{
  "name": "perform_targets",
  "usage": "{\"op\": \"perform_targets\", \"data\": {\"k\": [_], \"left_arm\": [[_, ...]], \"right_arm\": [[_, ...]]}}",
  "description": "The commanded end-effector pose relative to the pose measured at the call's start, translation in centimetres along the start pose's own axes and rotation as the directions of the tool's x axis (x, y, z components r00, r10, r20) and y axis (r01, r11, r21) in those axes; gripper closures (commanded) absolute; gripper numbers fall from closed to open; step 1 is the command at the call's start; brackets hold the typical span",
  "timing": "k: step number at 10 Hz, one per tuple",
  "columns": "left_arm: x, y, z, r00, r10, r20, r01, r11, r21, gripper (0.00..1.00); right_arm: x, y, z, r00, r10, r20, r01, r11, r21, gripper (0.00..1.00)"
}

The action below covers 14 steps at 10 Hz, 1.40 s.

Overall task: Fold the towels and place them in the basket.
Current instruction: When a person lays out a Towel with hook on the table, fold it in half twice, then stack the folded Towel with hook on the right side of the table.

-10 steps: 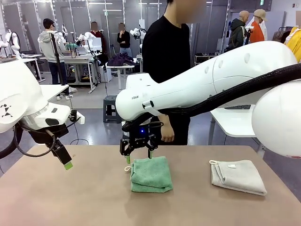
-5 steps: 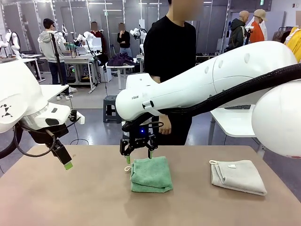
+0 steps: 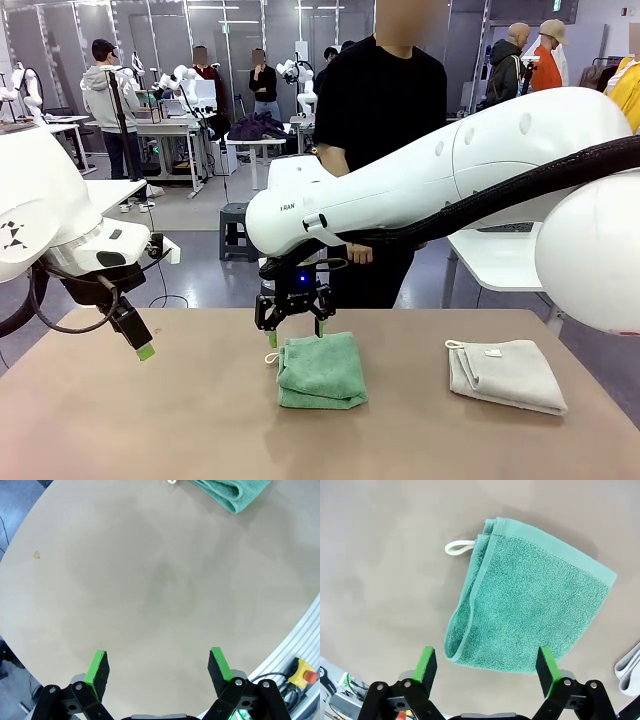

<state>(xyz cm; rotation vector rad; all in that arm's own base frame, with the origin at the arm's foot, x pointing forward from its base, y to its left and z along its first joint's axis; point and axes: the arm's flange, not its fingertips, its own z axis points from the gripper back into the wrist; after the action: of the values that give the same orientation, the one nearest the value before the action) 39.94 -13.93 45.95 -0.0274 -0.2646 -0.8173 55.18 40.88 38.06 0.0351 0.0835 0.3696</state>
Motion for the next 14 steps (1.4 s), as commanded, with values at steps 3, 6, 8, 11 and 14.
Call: {"op": "perform_targets", "data": {"k": [3, 6, 8, 11, 14], "left_arm": [[0.2, 0.1, 0.1, 1.000, 0.008, -0.007, -0.008, 1.000, 0.013, 0.00], [0.2, 0.1, 0.1, 1.000, 0.008, -0.007, -0.008, 1.000, 0.013, 0.00], [0.2, 0.1, 0.1, 1.000, 0.008, -0.007, -0.008, 1.000, 0.013, 0.00], [0.2, 0.1, 0.1, 1.000, 0.008, -0.007, -0.008, 1.000, 0.013, 0.00], [0.2, 0.1, 0.1, 1.000, 0.008, -0.007, -0.008, 1.000, 0.013, 0.00]], "right_arm": [[0.0, -0.2, 0.0, 1.000, 0.002, 0.003, -0.002, 1.000, -0.011, 0.00], [0.0, -0.2, 0.0, 1.000, 0.002, 0.003, -0.002, 1.000, -0.011, 0.00], [0.0, -0.2, 0.0, 1.000, 0.002, 0.003, -0.002, 1.000, -0.011, 0.00], [-1.6, -0.5, 2.1, 1.000, -0.006, 0.023, 0.005, 0.998, 0.061, 0.00], [-8.0, -6.9, 5.7, 0.989, -0.083, 0.122, 0.062, 0.985, 0.162, 0.00]]}}
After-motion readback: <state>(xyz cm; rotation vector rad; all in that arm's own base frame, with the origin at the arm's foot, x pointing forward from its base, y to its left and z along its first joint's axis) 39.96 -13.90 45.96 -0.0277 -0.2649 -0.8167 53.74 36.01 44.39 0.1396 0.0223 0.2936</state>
